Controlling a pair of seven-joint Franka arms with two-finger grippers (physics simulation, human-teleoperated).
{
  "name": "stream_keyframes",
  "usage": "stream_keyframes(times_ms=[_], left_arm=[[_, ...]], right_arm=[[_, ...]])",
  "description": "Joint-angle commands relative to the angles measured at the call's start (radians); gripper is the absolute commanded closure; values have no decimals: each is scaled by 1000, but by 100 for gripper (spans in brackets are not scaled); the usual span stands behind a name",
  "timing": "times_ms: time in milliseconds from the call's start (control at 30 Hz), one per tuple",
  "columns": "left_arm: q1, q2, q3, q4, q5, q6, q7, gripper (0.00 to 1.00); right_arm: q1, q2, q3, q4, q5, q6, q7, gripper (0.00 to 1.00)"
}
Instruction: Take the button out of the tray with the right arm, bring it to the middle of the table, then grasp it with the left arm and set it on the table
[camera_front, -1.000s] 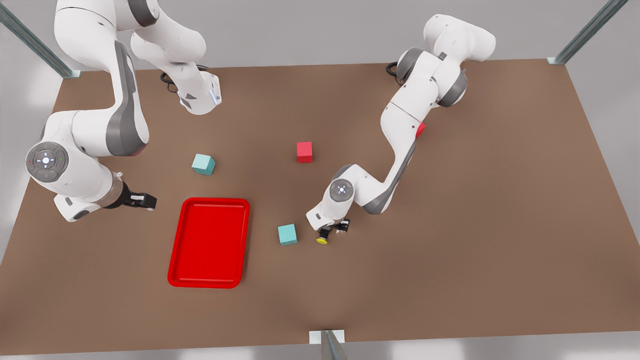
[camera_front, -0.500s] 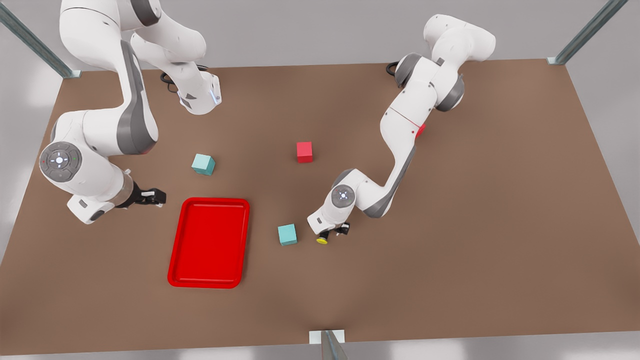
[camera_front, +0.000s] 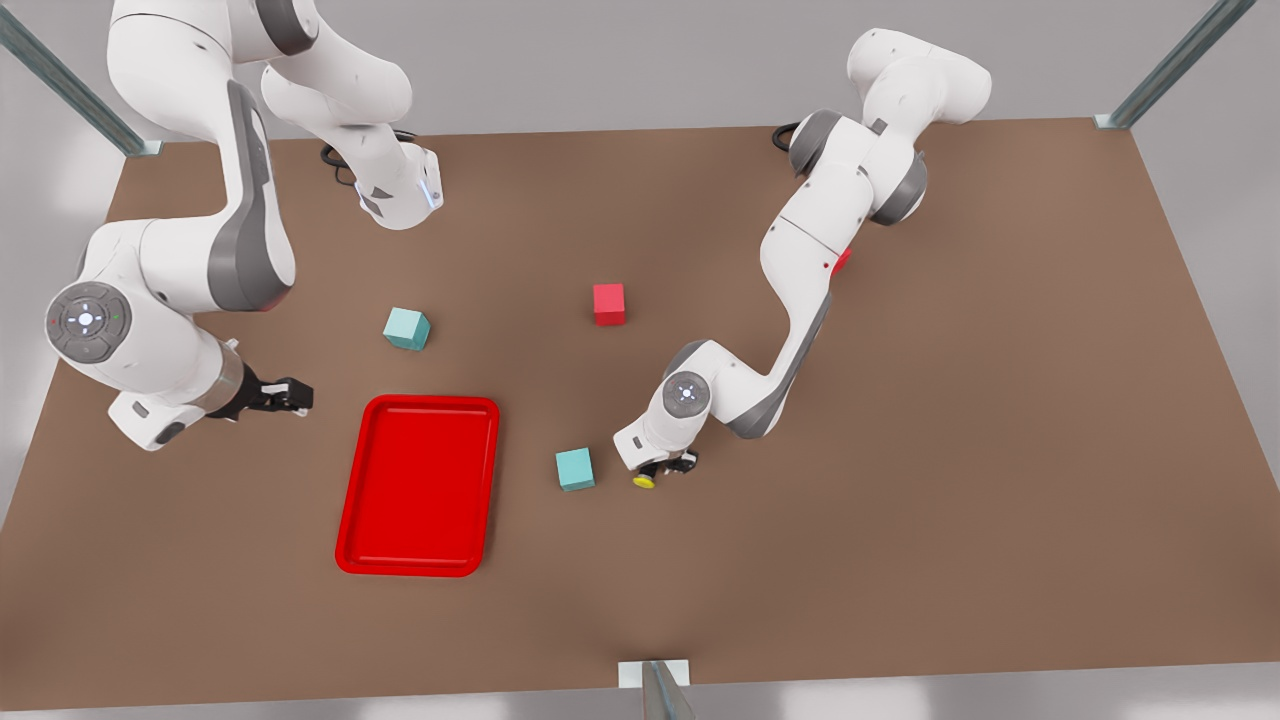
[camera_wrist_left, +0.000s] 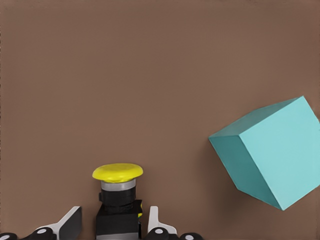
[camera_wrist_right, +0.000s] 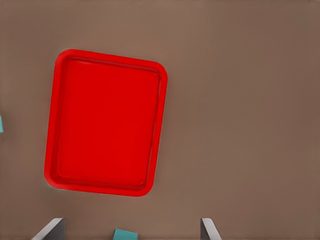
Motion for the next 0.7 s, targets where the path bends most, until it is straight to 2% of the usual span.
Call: stream_keyframes(times_ms=[0,200,267,400,667], left_arm=[[0,3,0,11,2,1,33,27],[0,17,0,20,2,-5,37,27],[0,17,0,20,2,-18,37,35],[-2,17,0,20,2,-27,36,43],[-3,16,1,22,2,-50,31,47]], right_arm=[[11,0,3,-2,0,-6,-38,0],[38,18,3,3,2,-11,-33,0],[26,18,-2,4,5,-11,-36,0],[-6,19,-2,27,9,-11,-38,0],[-35,18,0,29,9,-13,-38,0]])
